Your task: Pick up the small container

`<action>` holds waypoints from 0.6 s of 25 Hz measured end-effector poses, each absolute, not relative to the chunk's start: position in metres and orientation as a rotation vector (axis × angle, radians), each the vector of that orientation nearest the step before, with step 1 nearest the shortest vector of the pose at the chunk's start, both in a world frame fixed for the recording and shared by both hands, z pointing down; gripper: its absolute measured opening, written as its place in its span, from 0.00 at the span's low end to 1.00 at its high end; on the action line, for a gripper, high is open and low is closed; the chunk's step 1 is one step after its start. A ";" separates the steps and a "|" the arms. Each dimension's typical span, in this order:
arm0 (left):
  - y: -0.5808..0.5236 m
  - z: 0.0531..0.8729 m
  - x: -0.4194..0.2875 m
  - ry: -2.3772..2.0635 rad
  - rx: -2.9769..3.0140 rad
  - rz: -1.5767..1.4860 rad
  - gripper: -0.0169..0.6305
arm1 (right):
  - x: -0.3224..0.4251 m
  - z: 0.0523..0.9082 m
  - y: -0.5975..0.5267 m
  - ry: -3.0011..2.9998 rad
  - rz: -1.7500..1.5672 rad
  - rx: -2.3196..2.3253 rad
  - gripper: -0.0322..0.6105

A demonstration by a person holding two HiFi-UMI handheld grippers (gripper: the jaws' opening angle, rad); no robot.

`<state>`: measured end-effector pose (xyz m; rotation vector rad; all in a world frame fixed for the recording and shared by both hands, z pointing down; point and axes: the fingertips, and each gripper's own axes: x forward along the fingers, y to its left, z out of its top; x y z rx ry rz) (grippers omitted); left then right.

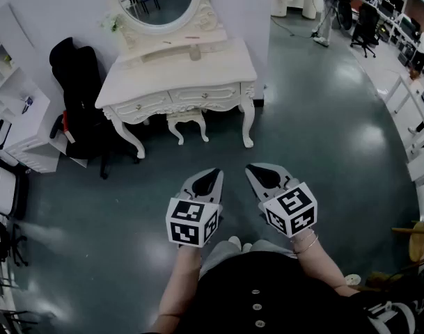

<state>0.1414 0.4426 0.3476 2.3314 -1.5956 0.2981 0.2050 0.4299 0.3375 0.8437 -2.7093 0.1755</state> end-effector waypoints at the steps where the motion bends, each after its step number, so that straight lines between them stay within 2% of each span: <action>1: 0.444 0.349 0.141 -1.591 2.329 0.304 0.05 | 0.203 0.338 0.431 -2.709 0.176 0.842 0.05; 15: 0.441 0.356 0.142 -1.519 2.367 0.283 0.05 | 0.190 0.344 0.429 -2.709 0.180 0.784 0.05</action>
